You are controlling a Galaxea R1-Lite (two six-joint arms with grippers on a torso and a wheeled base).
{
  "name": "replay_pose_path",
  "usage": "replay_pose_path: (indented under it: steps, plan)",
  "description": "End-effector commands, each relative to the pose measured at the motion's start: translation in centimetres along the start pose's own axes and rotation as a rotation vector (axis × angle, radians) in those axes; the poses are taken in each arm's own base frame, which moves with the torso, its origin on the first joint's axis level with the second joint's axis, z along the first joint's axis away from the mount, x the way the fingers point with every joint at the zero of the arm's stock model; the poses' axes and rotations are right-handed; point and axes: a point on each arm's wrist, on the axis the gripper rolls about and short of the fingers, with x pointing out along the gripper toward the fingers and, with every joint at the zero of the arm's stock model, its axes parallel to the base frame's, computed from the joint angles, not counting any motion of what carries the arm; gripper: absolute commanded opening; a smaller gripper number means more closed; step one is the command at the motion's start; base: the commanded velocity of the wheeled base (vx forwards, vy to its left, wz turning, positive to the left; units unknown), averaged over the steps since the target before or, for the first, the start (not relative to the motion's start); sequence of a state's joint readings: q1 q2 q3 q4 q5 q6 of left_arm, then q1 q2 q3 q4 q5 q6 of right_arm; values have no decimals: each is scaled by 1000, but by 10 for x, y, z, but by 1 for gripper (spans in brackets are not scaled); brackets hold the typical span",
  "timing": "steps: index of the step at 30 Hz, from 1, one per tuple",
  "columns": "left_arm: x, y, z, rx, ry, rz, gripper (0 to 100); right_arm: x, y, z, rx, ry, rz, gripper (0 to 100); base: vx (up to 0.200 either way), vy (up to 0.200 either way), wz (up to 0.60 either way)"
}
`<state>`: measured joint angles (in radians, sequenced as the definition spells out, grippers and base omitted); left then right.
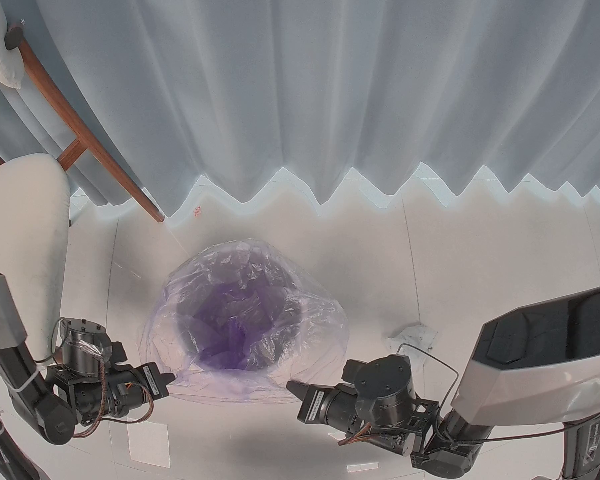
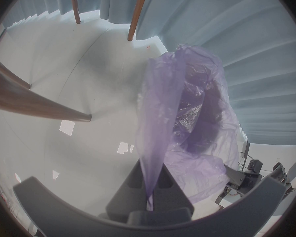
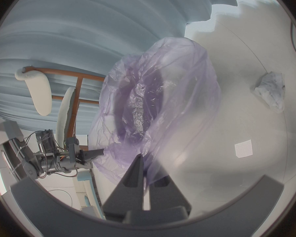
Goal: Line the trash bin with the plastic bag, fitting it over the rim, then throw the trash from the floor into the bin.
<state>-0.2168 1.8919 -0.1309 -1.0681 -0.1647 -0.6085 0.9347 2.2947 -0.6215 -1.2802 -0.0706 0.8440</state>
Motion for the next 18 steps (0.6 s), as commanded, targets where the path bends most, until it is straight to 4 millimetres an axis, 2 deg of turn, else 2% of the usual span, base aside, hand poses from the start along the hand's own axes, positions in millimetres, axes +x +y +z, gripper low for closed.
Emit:
replay_pose_path:
  steps: [1,4,6,14,18]
  plan:
    - [34,32,-29,-14,70,111,0,20,-28,-25,-43,40,-48,0,0,0,0]
    - [45,39,-35,10,26,110,0,24,-32,-27,-50,39,-48,0,0,0,0]
    - [51,48,-44,50,72,165,0,30,-37,-25,-45,29,-55,0,0,0,0]
    - [54,48,-44,68,67,167,0,40,-46,-20,-64,12,-71,0,0,0,0]
    - [56,45,-41,76,46,159,0,52,-56,-13,-99,-20,-81,0,0,0,0]
